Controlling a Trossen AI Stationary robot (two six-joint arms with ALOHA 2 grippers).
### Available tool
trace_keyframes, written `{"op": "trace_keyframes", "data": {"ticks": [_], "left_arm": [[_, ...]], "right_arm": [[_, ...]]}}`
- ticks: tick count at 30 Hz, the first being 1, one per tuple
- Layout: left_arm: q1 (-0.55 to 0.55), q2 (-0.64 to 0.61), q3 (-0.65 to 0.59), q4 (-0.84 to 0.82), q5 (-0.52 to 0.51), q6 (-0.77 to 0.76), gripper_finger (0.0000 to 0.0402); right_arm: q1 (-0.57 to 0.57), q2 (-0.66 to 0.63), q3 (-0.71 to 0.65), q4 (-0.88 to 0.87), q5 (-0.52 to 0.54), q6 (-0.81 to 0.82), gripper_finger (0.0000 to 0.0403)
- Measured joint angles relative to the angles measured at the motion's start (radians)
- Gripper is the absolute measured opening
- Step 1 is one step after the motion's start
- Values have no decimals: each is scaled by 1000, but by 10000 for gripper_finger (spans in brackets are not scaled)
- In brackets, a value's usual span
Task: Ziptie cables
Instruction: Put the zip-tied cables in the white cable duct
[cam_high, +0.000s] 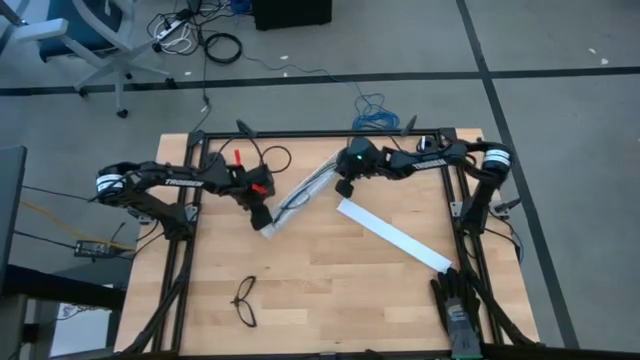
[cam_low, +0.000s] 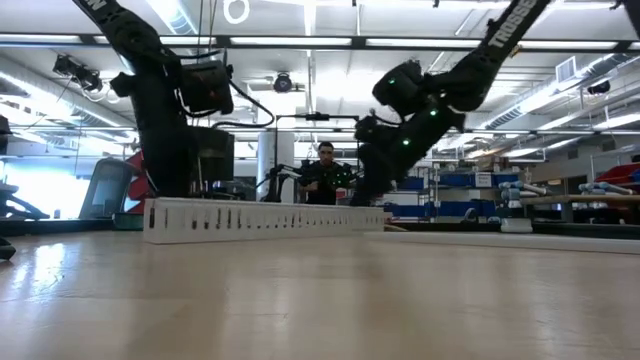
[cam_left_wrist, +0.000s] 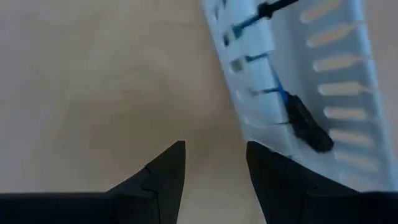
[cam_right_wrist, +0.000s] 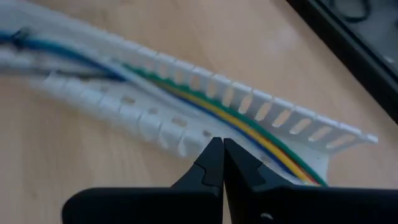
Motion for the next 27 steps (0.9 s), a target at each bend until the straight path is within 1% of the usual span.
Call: {"op": "trace_keyframes", "data": {"ticks": [2, 6, 9, 11, 13, 16, 19, 21, 22, 24, 27], "left_arm": [[-18, 0, -1, 66, 58, -6, 182], [-63, 0, -1, 252, 135, -22, 182], [-95, -1, 0, 396, 142, -24, 182], [-104, -2, 0, 445, 141, -24, 182], [-108, -2, 0, 474, 137, -24, 182], [-109, -2, 2, 468, 107, -24, 182], [-109, -3, 2, 409, 78, -25, 182], [-109, -3, 2, 366, 80, -29, 182], [-109, -4, 2, 344, 84, -34, 182], [-110, -4, 2, 315, 95, -55, 182], [-124, -1, 4, 321, 100, -83, 182]], "right_arm": [[-5, 54, 58, -14, -57, -7, 0], [9, 163, 173, -23, -125, -43, 0], [27, 217, 255, -34, -183, -83, 0], [35, 216, 290, -46, -189, -102, 0], [42, 190, 293, -57, -190, -124, 0], [46, 115, 296, -114, -189, -138, 0], [38, 71, 298, -253, -156, -127, 0], [26, 73, 293, -321, -126, -115, 0], [21, 79, 292, -328, -125, -103, 0], [16, 107, 298, -295, -131, -88, 0], [19, 170, 294, -266, -140, -81, 0]]}}
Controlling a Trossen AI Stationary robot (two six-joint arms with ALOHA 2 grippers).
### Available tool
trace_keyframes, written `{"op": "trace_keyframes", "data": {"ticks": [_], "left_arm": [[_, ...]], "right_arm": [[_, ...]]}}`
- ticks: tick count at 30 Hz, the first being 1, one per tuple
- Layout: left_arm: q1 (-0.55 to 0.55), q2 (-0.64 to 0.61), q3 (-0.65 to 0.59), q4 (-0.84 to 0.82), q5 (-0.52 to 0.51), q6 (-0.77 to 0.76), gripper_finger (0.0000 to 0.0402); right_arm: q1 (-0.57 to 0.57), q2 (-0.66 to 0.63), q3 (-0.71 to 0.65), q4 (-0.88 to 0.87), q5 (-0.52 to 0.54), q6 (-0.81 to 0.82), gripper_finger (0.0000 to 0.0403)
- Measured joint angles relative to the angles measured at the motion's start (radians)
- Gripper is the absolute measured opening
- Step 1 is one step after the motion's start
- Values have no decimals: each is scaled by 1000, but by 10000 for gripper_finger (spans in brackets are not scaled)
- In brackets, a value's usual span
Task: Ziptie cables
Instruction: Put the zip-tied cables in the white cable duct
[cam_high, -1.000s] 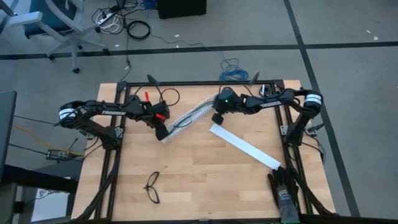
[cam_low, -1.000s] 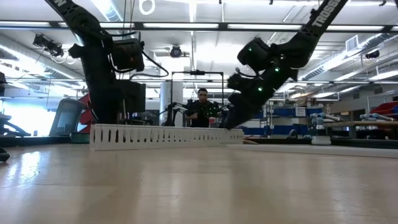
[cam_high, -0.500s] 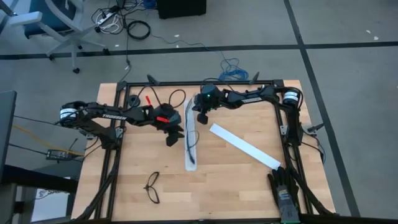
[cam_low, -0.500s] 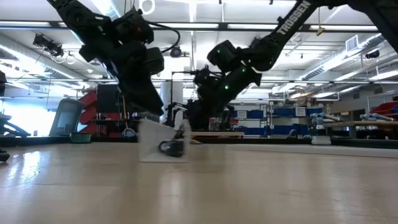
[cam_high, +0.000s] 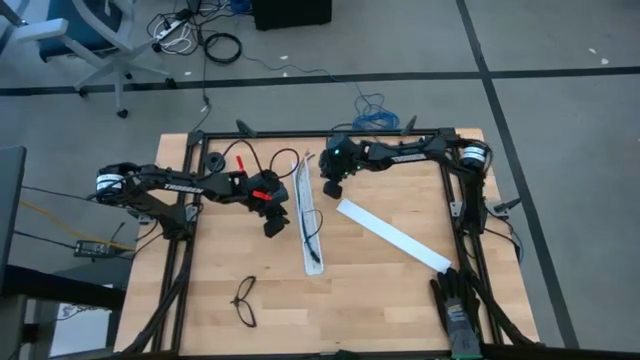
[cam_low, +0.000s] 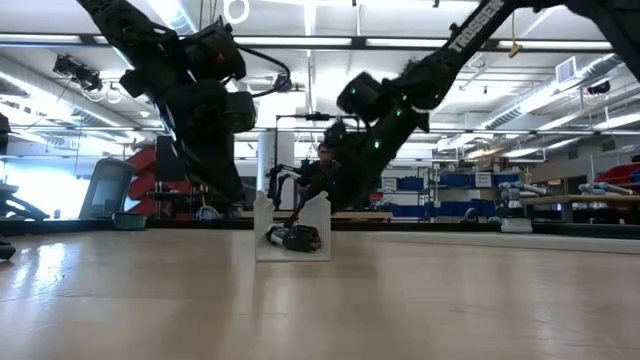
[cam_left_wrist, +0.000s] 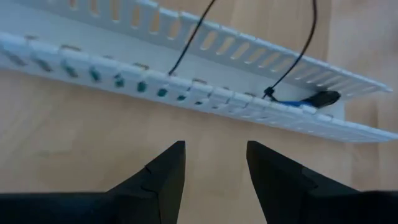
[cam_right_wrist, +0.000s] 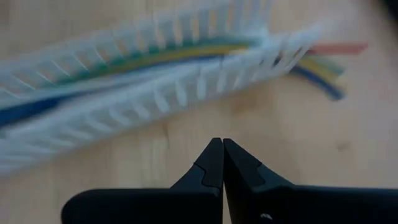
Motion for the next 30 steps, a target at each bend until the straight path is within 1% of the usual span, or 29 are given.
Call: {"op": "trace_keyframes", "data": {"ticks": [3, 7, 9, 11, 13, 17, 19, 21, 24, 28, 30], "left_arm": [[-21, 28, 1, 14, 4, -31, 182], [-42, 104, 1, 55, 37, -57, 182], [-51, 145, 1, 118, 49, -74, 182], [-57, 188, 3, 211, 66, -80, 182], [-62, 232, 18, 299, 78, -83, 182], [-65, 320, 61, 428, 11, -73, 182], [-63, 355, 83, 449, 2, -73, 182], [-64, 366, 98, 447, 1, -71, 182], [-71, 359, 99, 446, 8, -63, 182], [-84, 308, 94, 430, 7, -19, 182], [-90, 271, 97, 431, 4, 10, 182]], "right_arm": [[9, 36, 10, 65, 0, 22, 0], [17, 69, 71, 61, -54, 21, 0], [24, 86, 110, 65, -75, 14, 0], [26, 97, 155, -2, -108, 10, 0], [22, 137, 212, -61, -185, -5, 0], [19, 218, 319, -152, -404, -37, 0], [21, 237, 357, -193, -446, -56, 0], [27, 220, 369, -220, -433, -93, 0], [31, 151, 347, -244, -397, -141, 0], [36, 34, 312, -322, -277, -172, 0], [33, -28, 264, -367, -222, -178, 0]]}}
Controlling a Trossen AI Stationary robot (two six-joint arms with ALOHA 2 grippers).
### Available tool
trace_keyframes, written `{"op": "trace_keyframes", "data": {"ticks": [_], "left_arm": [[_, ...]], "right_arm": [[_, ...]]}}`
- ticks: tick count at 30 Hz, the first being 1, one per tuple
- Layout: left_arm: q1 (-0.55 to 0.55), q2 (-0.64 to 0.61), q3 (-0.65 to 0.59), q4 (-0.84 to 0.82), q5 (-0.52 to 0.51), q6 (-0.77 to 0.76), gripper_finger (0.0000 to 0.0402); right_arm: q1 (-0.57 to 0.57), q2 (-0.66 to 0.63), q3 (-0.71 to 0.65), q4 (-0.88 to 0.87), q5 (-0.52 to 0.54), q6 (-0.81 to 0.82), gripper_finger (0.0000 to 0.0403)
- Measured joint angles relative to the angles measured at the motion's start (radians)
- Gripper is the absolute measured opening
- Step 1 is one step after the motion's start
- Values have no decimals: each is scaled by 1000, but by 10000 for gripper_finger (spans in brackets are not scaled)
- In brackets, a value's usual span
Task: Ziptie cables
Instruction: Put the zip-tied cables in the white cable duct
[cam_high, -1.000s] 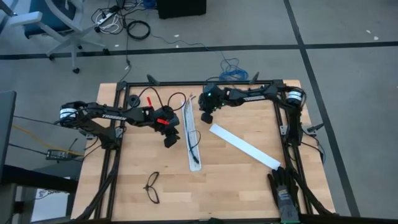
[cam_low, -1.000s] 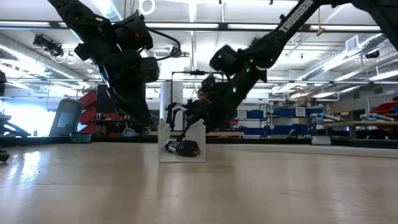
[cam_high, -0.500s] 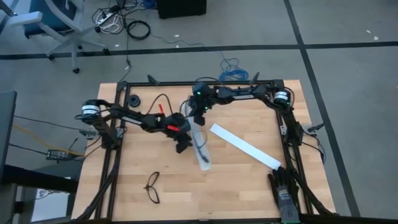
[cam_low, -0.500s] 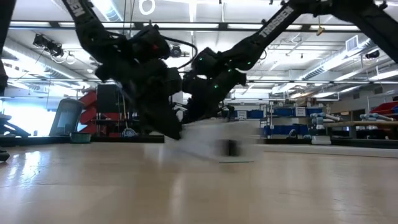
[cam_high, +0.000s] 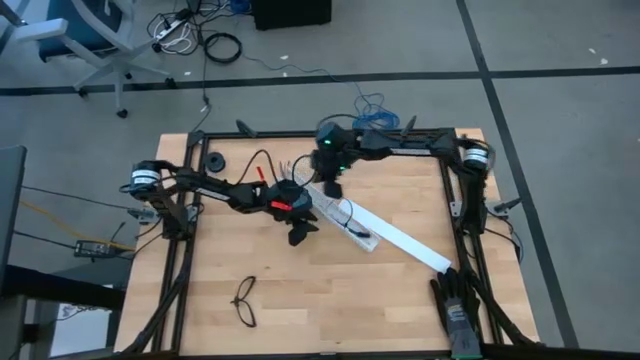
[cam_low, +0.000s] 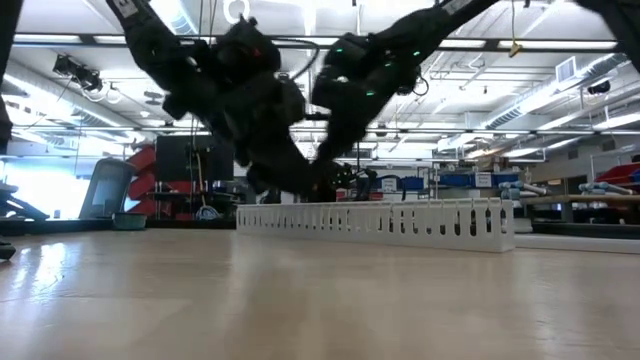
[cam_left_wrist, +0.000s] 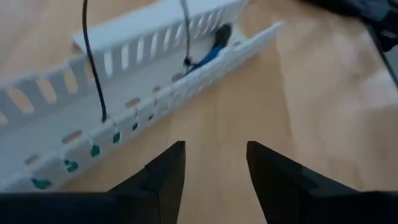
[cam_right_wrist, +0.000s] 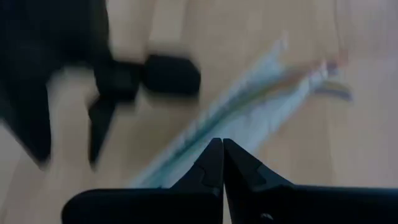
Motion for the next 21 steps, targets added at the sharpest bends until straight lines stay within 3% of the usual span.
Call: {"op": "trace_keyframes", "data": {"ticks": [6, 9, 12, 16, 21], "left_arm": [[3, -123, -1, -60, -73, 130, 182], [27, -137, -1, -85, -167, 196, 182], [72, -129, -1, -75, -186, 239, 182], [141, -95, 1, -71, -200, 262, 182], [204, -46, 24, -69, -122, 280, 182]], "right_arm": [[-9, -220, -287, -6, 62, 80, 0], [36, -298, -469, 126, 52, 182, 0], [113, -338, -591, 307, 50, 273, 0], [220, -339, -641, 446, 79, 340, 0], [298, -322, -639, 498, 149, 383, 0]]}}
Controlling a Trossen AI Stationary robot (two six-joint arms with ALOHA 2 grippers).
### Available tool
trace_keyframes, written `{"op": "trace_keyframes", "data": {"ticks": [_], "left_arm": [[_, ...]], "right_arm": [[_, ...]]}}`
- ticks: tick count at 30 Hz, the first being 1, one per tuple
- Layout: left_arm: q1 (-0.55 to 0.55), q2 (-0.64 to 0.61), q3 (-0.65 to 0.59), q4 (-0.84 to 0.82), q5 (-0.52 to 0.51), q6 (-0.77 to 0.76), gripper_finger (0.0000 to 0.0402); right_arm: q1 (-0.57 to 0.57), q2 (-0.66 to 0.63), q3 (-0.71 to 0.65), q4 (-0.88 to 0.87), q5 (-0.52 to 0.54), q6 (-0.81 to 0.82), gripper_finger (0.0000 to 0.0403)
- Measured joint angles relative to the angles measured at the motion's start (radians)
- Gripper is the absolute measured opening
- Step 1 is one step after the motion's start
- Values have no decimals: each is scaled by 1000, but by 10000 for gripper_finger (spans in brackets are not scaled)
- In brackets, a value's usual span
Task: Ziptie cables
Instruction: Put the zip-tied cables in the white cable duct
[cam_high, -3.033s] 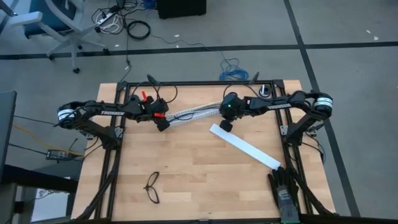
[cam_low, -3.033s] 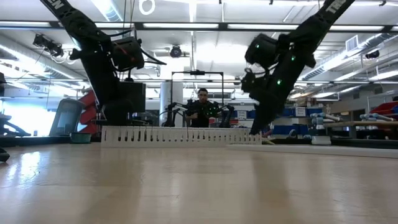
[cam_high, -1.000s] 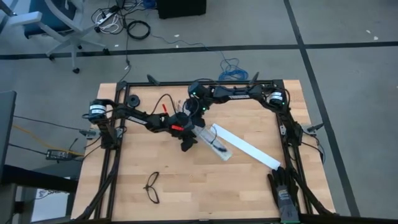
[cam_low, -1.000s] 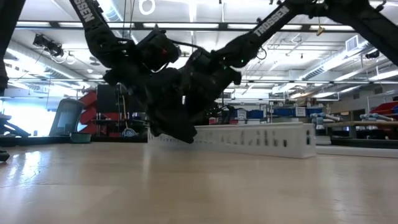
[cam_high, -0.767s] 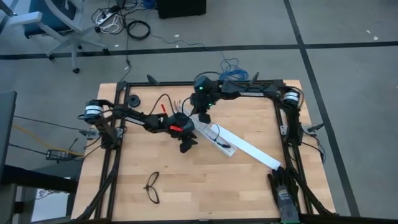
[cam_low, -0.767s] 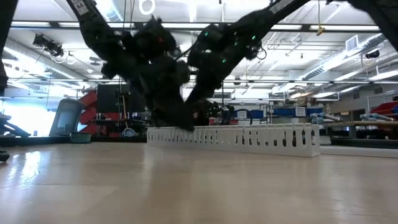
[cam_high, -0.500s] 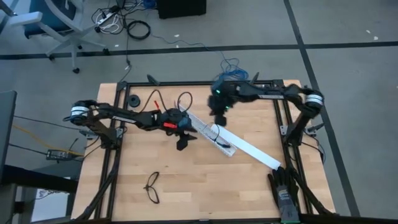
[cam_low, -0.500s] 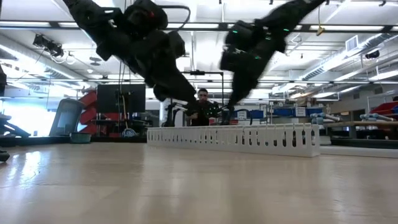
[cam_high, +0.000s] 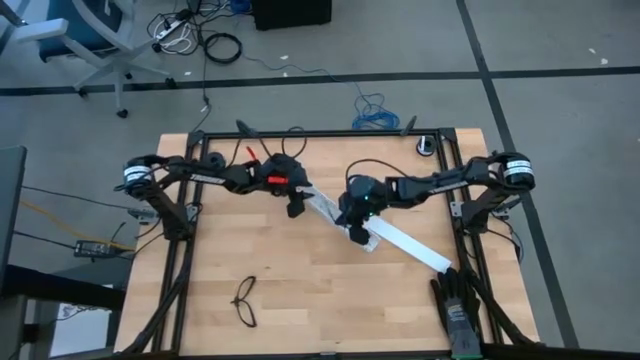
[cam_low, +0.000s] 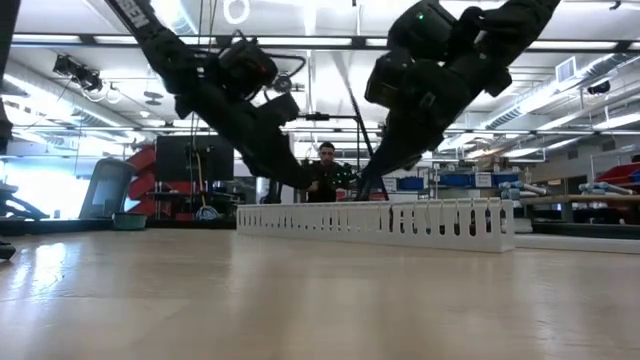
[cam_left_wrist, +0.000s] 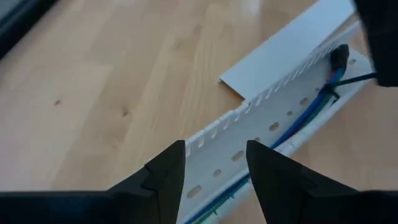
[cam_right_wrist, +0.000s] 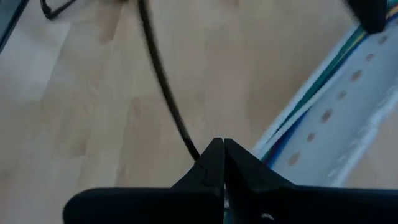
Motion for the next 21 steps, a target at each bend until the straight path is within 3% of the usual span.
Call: {"op": "trace_keyframes", "data": {"ticks": [6, 10, 14, 21], "left_arm": [[40, 91, 69, -25, 98, 6, 182], [40, 132, 149, -165, 112, 10, 182], [40, 138, 199, -362, 73, 33, 182], [40, 125, 215, -643, -19, 28, 182]], "right_arm": [[32, 64, 0, -38, -24, 114, 0], [67, 80, 2, -72, -21, 165, 0], [87, 81, 2, -97, 86, 164, 0], [11, 83, 2, -52, 120, 72, 0]]}}
